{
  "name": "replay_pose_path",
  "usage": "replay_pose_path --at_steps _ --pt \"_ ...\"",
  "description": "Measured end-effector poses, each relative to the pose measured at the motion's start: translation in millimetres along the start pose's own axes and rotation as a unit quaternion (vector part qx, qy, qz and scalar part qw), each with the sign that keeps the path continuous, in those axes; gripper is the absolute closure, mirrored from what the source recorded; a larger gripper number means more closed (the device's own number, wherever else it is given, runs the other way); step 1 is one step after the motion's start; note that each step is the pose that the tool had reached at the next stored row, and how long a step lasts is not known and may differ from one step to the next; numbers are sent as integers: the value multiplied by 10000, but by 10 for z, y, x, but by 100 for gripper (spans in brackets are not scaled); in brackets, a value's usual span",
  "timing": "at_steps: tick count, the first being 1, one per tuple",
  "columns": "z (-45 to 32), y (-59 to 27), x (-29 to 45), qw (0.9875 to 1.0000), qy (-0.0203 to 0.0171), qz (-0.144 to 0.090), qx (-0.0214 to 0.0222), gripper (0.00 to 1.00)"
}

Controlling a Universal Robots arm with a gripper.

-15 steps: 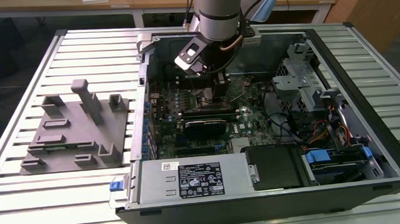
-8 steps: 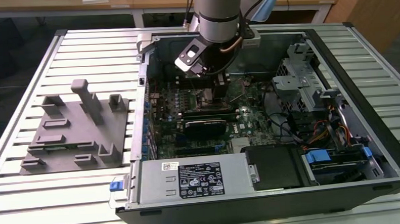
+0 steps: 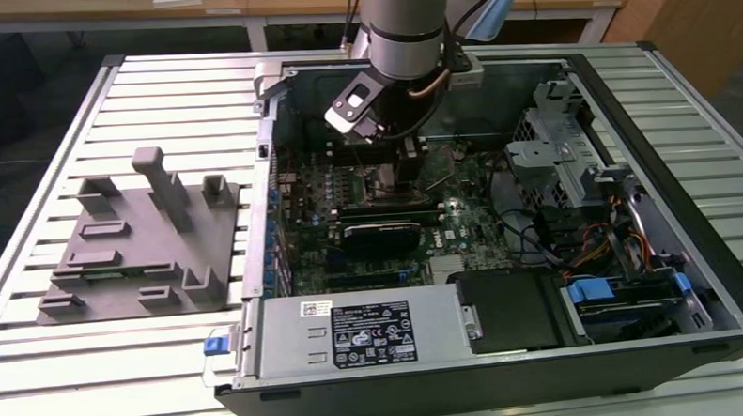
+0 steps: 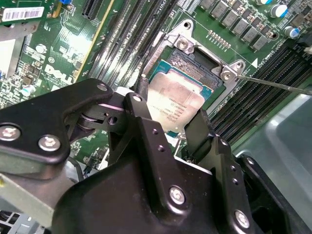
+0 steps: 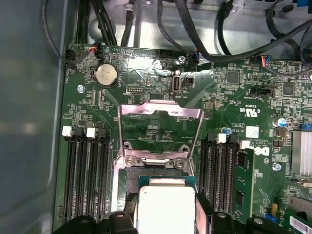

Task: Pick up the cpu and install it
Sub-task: 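Place the cpu into insertion slot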

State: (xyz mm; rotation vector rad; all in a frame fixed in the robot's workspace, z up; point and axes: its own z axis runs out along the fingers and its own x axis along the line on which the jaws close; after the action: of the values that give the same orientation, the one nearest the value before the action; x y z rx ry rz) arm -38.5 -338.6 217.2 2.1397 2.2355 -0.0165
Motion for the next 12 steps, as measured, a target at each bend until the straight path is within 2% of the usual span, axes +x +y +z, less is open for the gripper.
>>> replay_pose_path --at_steps 6,12 --pt "23 -6 18 10000 40 1 -2 46" --pt "69 -20 28 10000 43 0 -2 46"
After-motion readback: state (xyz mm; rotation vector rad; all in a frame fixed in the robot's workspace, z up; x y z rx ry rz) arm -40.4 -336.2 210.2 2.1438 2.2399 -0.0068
